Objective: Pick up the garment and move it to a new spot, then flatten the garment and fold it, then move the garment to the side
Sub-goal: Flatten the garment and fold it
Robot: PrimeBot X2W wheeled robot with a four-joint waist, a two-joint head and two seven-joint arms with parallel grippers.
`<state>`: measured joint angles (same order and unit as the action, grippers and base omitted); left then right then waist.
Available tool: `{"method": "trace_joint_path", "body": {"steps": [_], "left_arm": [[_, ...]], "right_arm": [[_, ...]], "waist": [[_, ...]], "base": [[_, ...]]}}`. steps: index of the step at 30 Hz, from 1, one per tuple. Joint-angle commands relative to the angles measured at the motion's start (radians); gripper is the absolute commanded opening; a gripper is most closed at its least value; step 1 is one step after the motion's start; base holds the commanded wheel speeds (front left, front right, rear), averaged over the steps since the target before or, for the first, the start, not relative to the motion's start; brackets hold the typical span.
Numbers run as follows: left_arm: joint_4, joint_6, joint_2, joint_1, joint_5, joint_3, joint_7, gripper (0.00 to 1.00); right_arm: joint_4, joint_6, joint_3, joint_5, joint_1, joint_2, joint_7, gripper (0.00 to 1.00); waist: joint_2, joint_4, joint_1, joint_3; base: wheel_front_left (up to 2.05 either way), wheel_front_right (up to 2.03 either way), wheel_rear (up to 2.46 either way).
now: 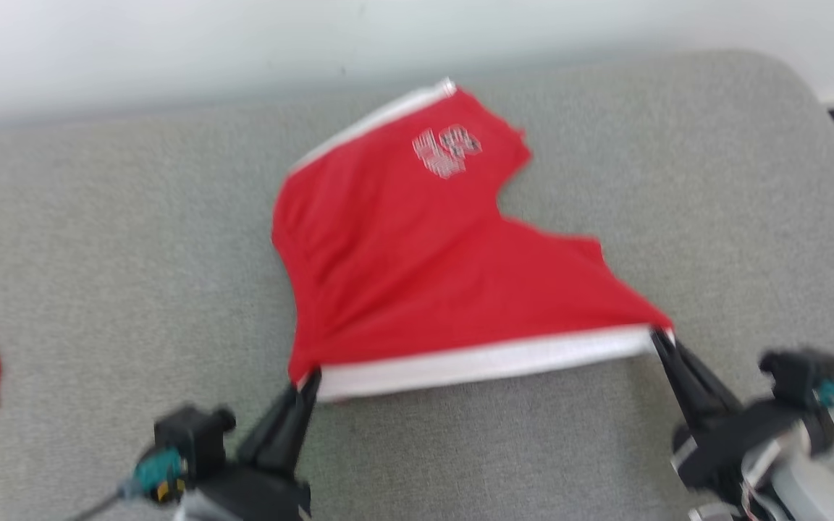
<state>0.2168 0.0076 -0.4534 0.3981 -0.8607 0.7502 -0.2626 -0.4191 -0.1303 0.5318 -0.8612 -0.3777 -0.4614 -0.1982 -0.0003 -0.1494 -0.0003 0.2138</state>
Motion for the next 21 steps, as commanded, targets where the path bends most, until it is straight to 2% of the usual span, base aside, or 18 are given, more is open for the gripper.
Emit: {"method": "trace_joint_path", "body": {"steps": [1, 7, 10, 21], "left_arm": [[-0.013, -0.003, 0.009, -0.091, 0.015, -0.020, -0.003, 0.00], [-0.021, -0.002, 0.010, -0.185, 0.031, -0.046, -0.003, 0.00], [-0.028, -0.005, 0.009, -0.227, 0.039, -0.065, -0.003, 0.00], [-0.018, -0.018, -0.007, -0.308, 0.086, -0.070, -0.003, 0.00]], "right_arm": [[0.050, -0.001, -0.065, 0.014, 0.113, -0.015, 0.030, 0.00], [0.161, -0.001, -0.168, 0.038, 0.292, 0.013, 0.100, 0.00], [0.237, -0.001, -0.227, 0.066, 0.392, 0.048, 0.151, 0.00], [0.470, -0.001, -0.455, 0.177, 0.658, 0.236, 0.324, 0.00]], "waist": [[0.0003, 0.019, 0.0003, -0.073], [0.0003, 0.039, 0.0003, -0.119], [0.0003, 0.050, 0.0003, -0.133], [0.0003, 0.084, 0.0003, -0.149]], "base": [[0.00, 0.00, 0.00], [0.00, 0.00, 0.00], [0.00, 0.00, 0.00], [0.00, 0.00, 0.00]]}}
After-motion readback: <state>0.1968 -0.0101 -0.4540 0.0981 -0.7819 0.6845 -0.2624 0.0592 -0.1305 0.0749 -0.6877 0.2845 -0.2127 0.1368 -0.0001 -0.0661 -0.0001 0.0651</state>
